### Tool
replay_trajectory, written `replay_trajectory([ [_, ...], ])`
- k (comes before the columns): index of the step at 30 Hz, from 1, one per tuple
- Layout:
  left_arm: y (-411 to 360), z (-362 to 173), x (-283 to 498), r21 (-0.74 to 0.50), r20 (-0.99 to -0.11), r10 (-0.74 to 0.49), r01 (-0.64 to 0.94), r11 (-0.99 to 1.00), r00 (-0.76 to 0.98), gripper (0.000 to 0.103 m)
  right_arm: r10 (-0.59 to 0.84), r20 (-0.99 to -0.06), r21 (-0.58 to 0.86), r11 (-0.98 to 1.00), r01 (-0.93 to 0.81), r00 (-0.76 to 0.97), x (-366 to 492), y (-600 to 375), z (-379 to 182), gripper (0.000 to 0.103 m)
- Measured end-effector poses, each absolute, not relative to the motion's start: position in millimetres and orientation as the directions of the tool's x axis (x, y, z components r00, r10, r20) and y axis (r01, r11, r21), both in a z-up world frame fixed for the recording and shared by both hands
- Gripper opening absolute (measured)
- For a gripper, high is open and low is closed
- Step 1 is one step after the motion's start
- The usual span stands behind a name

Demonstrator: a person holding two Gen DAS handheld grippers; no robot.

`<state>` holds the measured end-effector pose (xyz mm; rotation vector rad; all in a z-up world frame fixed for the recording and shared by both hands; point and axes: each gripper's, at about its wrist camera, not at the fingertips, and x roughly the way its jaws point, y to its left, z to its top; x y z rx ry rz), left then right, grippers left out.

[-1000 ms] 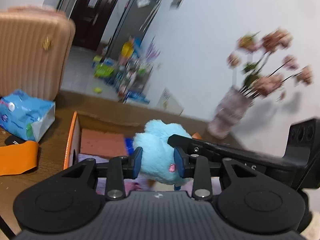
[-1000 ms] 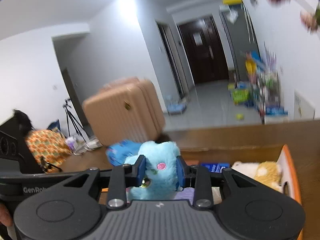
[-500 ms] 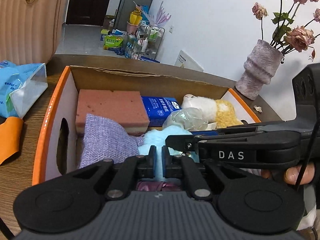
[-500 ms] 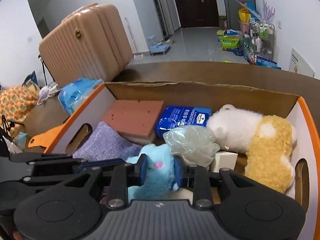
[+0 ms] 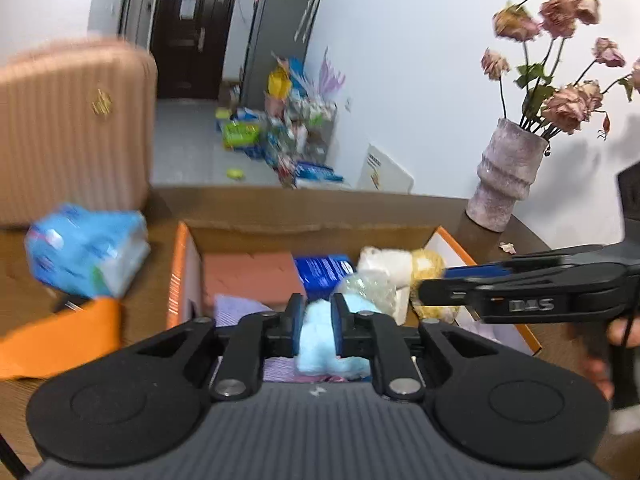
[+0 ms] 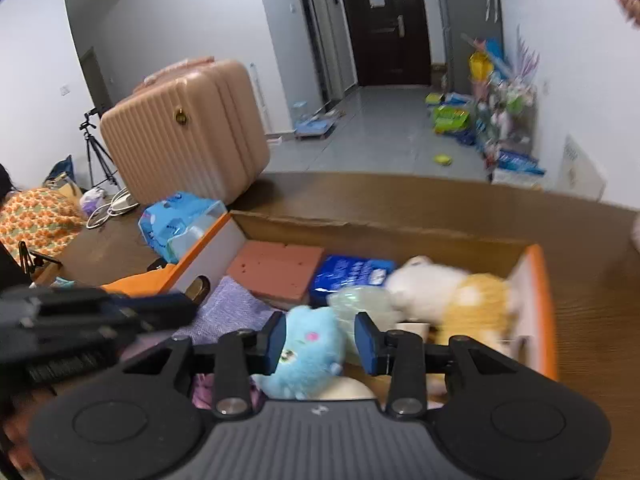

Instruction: Organize soft objects

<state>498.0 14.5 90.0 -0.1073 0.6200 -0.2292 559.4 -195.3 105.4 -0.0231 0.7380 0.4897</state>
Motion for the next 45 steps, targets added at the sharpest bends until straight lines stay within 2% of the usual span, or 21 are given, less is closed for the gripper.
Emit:
replay_trajectory([
  [2,15,104,483,-0.129,-0.551,-0.211,0.167,0.977,0.807,0.022,0.395,-0.642,0.121,0.898,-0.422,0.657,542,-212,118,0.045],
  [5,18,117,458,-0.071,-0.534,-0.157,0.141,0.987,0.831,0.029,0.348,-0.628,0.074,0.917,-0.393,0.696,516,-238,133,0.047],
  [6,19,119,450,-0.055,-0.527,-0.14,0.131,0.99,0.838,0.04,0.336,-0.621,0.064,0.922,-0.382,0.708,508,-245,136,0.049],
  [7,19,121,442,-0.041,-0.518,-0.12,0.115,0.992,0.847,0.047,0.322,-0.613,0.053,0.928,-0.37,0.722,499,-253,139,0.055],
  [8,20,122,433,-0.033,-0.504,-0.1,0.097,0.995,0.858,0.064,0.306,-0.601,0.039,0.934,-0.355,0.739,490,-261,141,0.064],
  [9,21,123,425,-0.029,-0.487,-0.085,0.081,0.996,0.869,0.075,0.287,-0.584,0.022,0.941,-0.339,0.759,481,-267,143,0.069],
  [11,22,123,409,-0.02,-0.448,-0.058,0.055,0.998,0.892,0.081,0.253,-0.539,-0.015,0.951,-0.309,0.803,463,-279,144,0.083],
  [13,22,124,399,-0.02,-0.414,-0.051,0.047,0.999,0.909,0.087,0.234,-0.483,-0.038,0.957,-0.286,0.844,446,-286,144,0.087],
  [16,18,123,384,-0.016,-0.363,-0.048,0.045,0.999,0.931,0.09,0.219,-0.407,-0.04,0.966,-0.257,0.887,424,-293,142,0.088],
  [18,14,122,374,0.004,-0.325,-0.044,0.048,0.999,0.945,0.096,0.223,-0.363,-0.028,0.968,-0.249,0.905,415,-296,141,0.09],
  [23,4,114,349,0.002,-0.199,-0.028,0.028,1.0,0.98,0.097,0.225,-0.195,-0.011,0.973,-0.232,0.955,384,-296,126,0.092],
  [25,2,110,342,-0.008,-0.175,-0.024,0.023,1.0,0.984,0.097,0.226,-0.171,0.001,0.973,-0.229,0.959,375,-295,120,0.092],
  [35,6,105,306,-0.03,-0.178,-0.026,0.021,0.999,0.984,0.098,0.205,-0.177,0.013,0.978,-0.206,0.963,347,-293,112,0.092],
  [40,7,92,263,-0.04,-0.187,-0.018,0.01,0.999,0.982,0.1,0.21,-0.168,0.008,0.977,-0.212,0.963,309,-291,100,0.092],
  [45,6,77,206,-0.028,-0.188,-0.023,0.018,0.999,0.982,0.101,0.216,-0.199,0.035,0.976,-0.213,0.956,263,-291,80,0.092],
])
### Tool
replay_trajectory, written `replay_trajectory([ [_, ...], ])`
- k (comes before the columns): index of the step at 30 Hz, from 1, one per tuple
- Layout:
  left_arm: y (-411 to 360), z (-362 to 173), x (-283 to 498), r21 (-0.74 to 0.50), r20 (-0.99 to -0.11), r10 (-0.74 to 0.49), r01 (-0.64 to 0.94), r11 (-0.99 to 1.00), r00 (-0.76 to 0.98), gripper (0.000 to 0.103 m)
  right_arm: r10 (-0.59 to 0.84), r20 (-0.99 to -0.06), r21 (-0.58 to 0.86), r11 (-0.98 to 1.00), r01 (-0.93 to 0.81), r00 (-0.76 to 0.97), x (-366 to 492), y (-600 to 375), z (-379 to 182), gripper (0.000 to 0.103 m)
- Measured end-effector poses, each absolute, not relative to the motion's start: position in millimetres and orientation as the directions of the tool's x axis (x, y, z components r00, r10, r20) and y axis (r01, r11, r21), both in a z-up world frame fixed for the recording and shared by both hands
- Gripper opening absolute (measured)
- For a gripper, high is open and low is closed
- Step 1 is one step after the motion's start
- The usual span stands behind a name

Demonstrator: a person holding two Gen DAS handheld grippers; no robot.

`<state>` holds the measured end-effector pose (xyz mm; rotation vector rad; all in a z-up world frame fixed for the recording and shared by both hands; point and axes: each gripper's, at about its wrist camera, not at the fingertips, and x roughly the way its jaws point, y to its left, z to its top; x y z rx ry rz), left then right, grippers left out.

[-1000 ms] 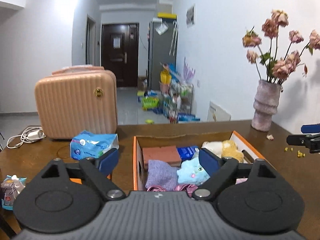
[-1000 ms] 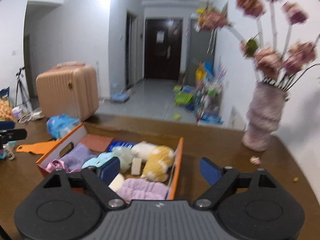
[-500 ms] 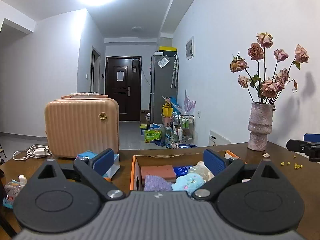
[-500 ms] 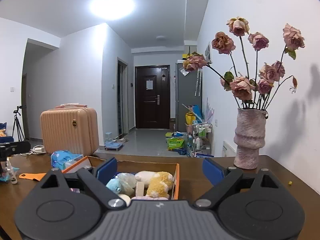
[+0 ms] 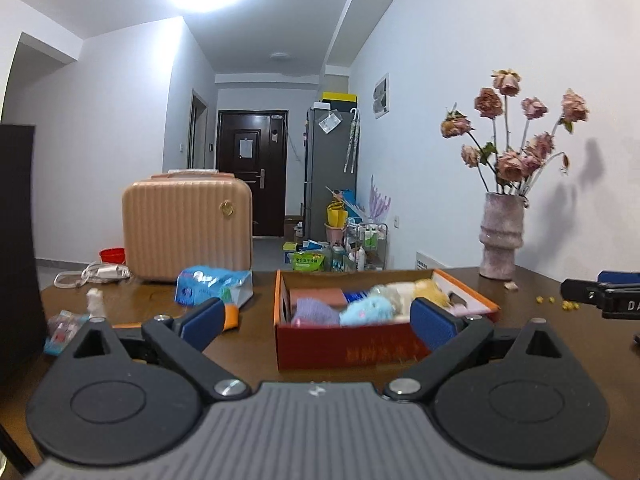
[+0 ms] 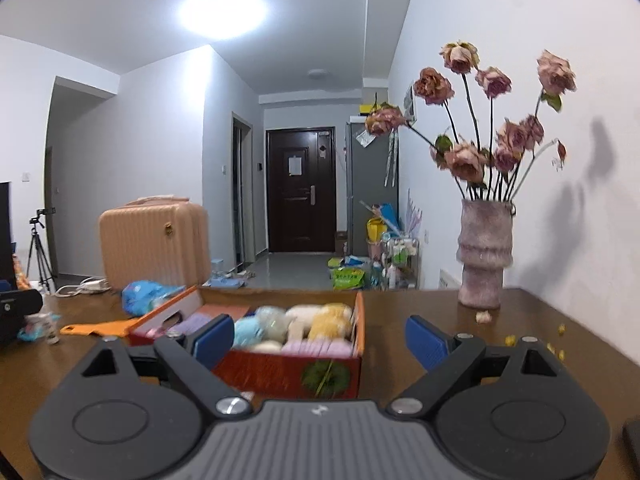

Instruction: Organize soft objects

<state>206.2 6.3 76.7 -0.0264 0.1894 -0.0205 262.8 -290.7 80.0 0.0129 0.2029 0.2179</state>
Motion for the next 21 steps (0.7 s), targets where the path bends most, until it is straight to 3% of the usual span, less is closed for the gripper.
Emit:
replay_trajectory([
  [7,5,54,121,-0.017,-0.178,-0.02,0.017,1.0,0.984,0.103,0.248,-0.246,0.047,0.969,-0.244,0.937,178,-284,53,0.093],
  [14,-9,23,29,0.02,-0.19,0.063,-0.061,0.998,0.98,0.103,0.256,-0.268,0.069,0.967,-0.247,0.929,72,-262,18,0.093],
  [16,-16,21,22,0.039,-0.205,0.012,-0.004,0.999,0.979,0.103,0.254,-0.267,0.108,0.966,-0.233,0.93,50,-258,8,0.093],
  [21,-17,19,12,0.043,-0.213,0.022,-0.013,0.999,0.977,0.103,0.249,-0.289,0.115,0.968,-0.225,0.924,41,-252,0,0.093],
])
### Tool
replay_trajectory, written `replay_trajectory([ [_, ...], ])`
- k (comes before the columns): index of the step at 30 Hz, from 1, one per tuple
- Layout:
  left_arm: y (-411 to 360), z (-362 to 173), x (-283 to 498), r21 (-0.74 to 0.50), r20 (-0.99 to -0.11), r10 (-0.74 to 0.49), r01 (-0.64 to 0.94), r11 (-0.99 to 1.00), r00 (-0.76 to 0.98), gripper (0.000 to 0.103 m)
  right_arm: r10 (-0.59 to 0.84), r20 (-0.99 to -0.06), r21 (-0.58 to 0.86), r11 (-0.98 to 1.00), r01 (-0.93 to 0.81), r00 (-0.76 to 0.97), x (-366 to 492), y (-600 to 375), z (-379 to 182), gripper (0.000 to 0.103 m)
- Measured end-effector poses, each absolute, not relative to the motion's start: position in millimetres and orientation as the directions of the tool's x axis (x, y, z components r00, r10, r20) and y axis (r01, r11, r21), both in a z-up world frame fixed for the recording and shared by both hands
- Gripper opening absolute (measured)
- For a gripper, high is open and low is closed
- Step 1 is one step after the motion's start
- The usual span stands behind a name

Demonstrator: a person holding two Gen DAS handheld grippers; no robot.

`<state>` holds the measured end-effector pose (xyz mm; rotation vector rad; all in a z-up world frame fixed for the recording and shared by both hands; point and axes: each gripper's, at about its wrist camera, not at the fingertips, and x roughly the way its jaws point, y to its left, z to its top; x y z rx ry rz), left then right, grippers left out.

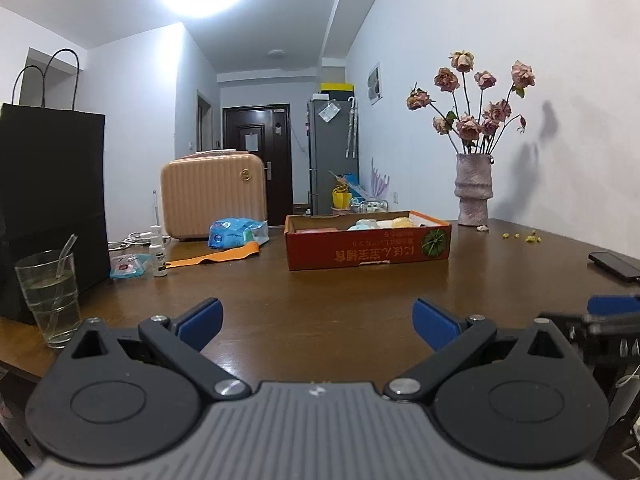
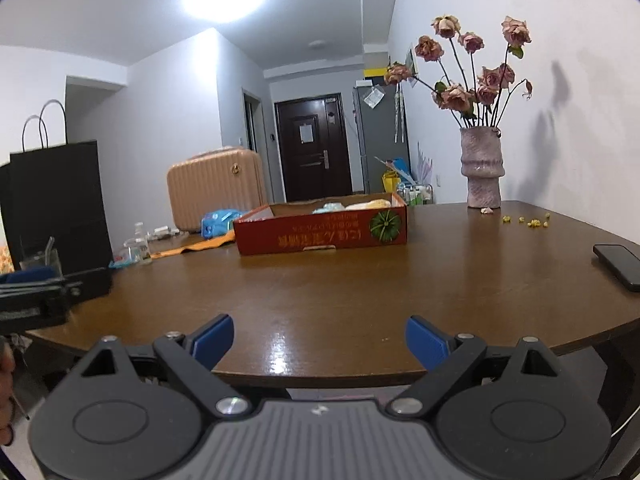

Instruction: Organize soft objects

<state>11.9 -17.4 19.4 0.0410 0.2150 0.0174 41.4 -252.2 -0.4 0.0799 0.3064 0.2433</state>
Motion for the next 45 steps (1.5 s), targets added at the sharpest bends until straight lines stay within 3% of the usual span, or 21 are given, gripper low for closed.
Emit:
replay_trajectory([
  [13,-14,20,16,0.006,-0.228,0.033,-0.033,0.999,0.973,0.103,0.252,-0.26,0.122,0.966,-0.227,0.932,44,-254,11,0.093],
  [16,-14,20,17,0.006,-0.228,0.034,-0.034,0.999,0.973,0.103,0.252,-0.26,0.122,0.966,-0.227,0.932,45,-254,11,0.103],
  [45,-15,18,17,0.002,-0.234,0.032,-0.033,0.999,0.972,0.103,0.241,-0.244,0.121,0.969,-0.216,0.939,42,-254,9,0.103],
])
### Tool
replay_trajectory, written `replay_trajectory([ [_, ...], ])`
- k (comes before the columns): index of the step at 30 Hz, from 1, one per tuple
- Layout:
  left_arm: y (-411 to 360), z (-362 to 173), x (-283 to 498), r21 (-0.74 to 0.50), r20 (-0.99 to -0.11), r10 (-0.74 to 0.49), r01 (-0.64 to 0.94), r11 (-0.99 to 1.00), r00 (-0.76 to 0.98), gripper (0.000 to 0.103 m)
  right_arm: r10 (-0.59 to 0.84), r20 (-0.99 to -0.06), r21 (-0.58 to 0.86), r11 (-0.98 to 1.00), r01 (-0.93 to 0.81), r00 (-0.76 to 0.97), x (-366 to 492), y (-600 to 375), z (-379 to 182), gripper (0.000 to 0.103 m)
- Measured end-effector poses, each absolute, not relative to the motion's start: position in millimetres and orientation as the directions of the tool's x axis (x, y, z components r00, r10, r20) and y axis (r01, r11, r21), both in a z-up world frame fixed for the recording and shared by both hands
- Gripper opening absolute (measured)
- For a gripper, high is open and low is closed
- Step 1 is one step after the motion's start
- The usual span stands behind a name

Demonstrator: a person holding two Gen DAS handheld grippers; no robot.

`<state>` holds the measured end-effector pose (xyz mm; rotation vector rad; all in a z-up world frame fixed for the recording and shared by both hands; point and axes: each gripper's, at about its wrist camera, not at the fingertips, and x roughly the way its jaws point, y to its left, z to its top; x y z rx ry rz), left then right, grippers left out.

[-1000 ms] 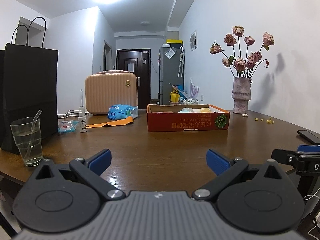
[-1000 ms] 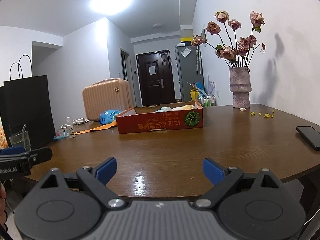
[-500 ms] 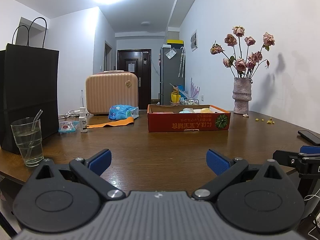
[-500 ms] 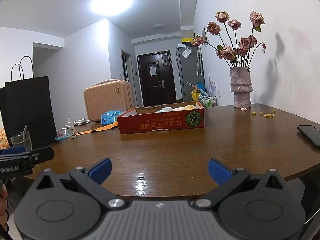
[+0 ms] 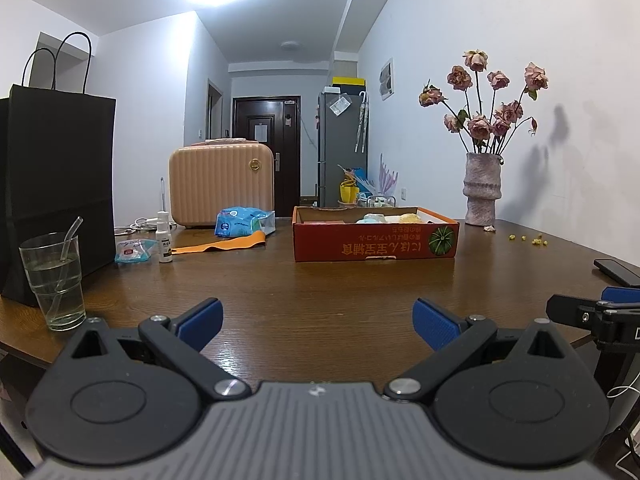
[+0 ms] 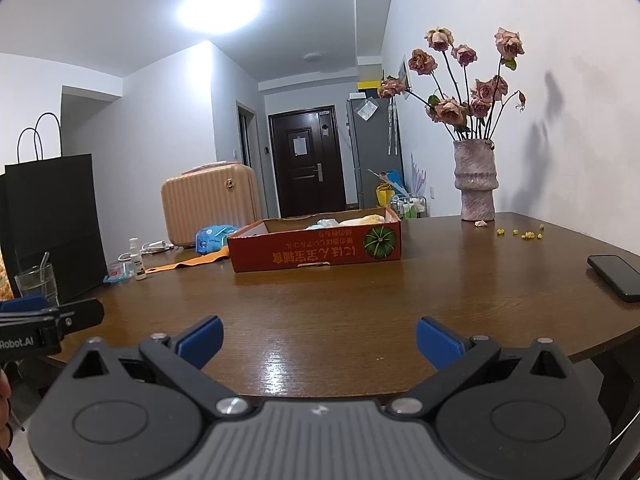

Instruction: Organize soft objects

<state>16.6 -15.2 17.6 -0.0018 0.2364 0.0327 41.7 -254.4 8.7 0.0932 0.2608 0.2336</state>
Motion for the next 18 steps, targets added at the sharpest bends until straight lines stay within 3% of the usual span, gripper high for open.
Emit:
replay_trajectory([
  [18,-15.1,15.1,16.8,0.001,-0.244,0.03,-0.03,1.0,0.969,0.103,0.231,-0.244,0.117,0.971,-0.208,0.942,43.4,-255.5,8.8,0.103],
])
